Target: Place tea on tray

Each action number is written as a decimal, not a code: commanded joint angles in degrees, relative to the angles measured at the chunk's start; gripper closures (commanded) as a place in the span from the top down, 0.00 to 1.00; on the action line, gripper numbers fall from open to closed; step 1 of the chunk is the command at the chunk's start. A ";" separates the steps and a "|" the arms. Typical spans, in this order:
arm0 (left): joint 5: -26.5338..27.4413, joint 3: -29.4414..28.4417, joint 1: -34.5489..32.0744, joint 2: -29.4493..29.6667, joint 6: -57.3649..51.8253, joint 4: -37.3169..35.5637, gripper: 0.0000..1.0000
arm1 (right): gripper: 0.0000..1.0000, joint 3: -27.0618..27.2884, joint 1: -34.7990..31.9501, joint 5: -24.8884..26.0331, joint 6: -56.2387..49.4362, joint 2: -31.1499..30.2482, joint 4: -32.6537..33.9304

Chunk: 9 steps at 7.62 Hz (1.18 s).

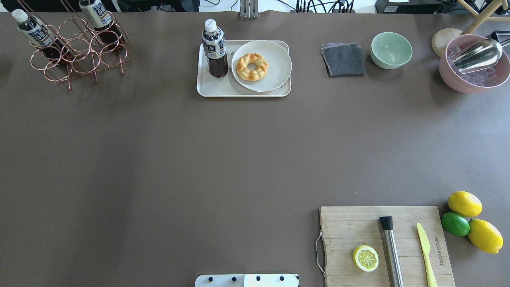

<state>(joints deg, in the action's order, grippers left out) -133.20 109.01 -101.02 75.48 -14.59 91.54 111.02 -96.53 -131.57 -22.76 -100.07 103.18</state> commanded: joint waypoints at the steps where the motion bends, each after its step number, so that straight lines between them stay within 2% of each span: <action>1: 4.16 -0.99 0.12 1.42 0.00 -5.21 0.97 | 1.00 -0.28 -0.50 0.09 -0.44 1.36 1.49; 2: 3.92 -1.26 0.03 1.51 0.35 -5.49 0.97 | 1.00 -0.63 -0.41 0.44 -0.18 2.15 2.02; 4: 3.74 -1.00 -0.32 0.81 0.44 -5.23 0.97 | 1.00 -5.62 -0.32 0.96 0.17 4.87 1.68; 5: 3.82 0.48 -1.71 0.64 0.44 -5.32 0.97 | 1.00 -5.99 -0.32 0.62 0.26 5.67 1.68; 9: 3.39 0.23 -1.99 -0.33 0.35 -4.97 0.97 | 1.00 -6.43 0.11 0.79 0.26 6.03 1.68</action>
<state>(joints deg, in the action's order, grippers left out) -129.77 109.27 -102.94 75.26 -14.23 86.45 104.76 -96.55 -130.75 -22.52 -93.89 104.88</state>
